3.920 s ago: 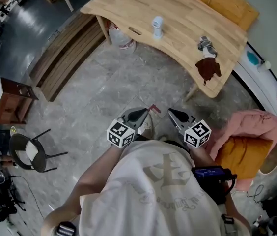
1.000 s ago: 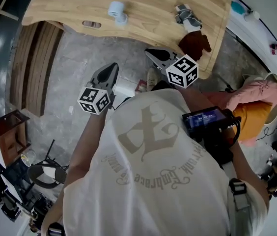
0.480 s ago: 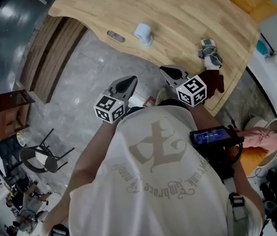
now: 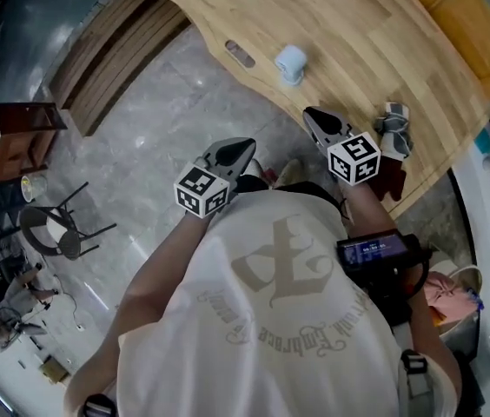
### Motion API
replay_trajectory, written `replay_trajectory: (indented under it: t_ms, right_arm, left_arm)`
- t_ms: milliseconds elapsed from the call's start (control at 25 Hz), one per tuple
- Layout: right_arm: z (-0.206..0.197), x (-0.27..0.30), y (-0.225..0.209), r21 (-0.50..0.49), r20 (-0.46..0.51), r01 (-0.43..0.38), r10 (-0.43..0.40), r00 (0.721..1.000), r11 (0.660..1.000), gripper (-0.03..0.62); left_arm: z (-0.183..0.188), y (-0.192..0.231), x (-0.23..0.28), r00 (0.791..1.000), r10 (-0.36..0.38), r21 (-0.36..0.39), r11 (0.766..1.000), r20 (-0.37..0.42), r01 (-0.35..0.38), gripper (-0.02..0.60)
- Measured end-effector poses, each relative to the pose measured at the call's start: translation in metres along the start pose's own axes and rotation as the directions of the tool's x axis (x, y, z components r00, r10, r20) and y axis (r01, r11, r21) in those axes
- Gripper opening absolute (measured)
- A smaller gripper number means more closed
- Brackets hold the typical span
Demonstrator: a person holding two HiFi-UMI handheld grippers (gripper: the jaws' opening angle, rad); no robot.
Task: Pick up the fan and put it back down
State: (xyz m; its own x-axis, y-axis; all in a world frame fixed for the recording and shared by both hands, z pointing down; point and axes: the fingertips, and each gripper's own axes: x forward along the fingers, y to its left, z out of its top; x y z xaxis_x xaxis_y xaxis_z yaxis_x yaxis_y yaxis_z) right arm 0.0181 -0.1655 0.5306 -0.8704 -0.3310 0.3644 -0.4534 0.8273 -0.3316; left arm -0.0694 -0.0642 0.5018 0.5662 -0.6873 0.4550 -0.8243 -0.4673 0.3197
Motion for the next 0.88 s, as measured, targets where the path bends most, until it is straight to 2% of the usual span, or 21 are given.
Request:
replay_trajectory:
  t_ms: [160, 360, 520, 680, 880]
  right_arm:
    - [0.002, 0.017, -0.011, -0.009, -0.025, -0.007, 0.006, 1.000, 1.000, 0.017]
    - [0.003, 0.038, -0.027, -0.025, -0.059, 0.008, -0.009, 0.998, 1.000, 0.022]
    - [0.003, 0.055, -0.041, -0.042, -0.097, 0.034, -0.038, 0.995, 0.999, 0.091]
    - [0.004, 0.071, -0.059, -0.086, -0.122, 0.068, -0.078, 0.989, 0.994, 0.118]
    - [0.003, 0.094, -0.069, -0.107, -0.162, 0.061, -0.078, 0.984, 0.992, 0.163]
  left_arm:
    - [0.002, 0.009, -0.005, 0.999, 0.043, -0.022, 0.999, 0.009, -0.042, 0.011]
    - [0.001, 0.017, -0.005, 0.998, 0.060, -0.041, 0.997, 0.020, -0.059, 0.011]
    - [0.002, 0.031, -0.007, 0.996, 0.086, -0.066, 0.994, 0.039, -0.084, 0.011]
    - [0.002, 0.044, -0.011, 0.993, 0.105, -0.088, 0.991, 0.046, -0.101, 0.011]
    - [-0.002, 0.059, -0.017, 0.991, 0.132, -0.121, 0.985, 0.039, -0.126, 0.011]
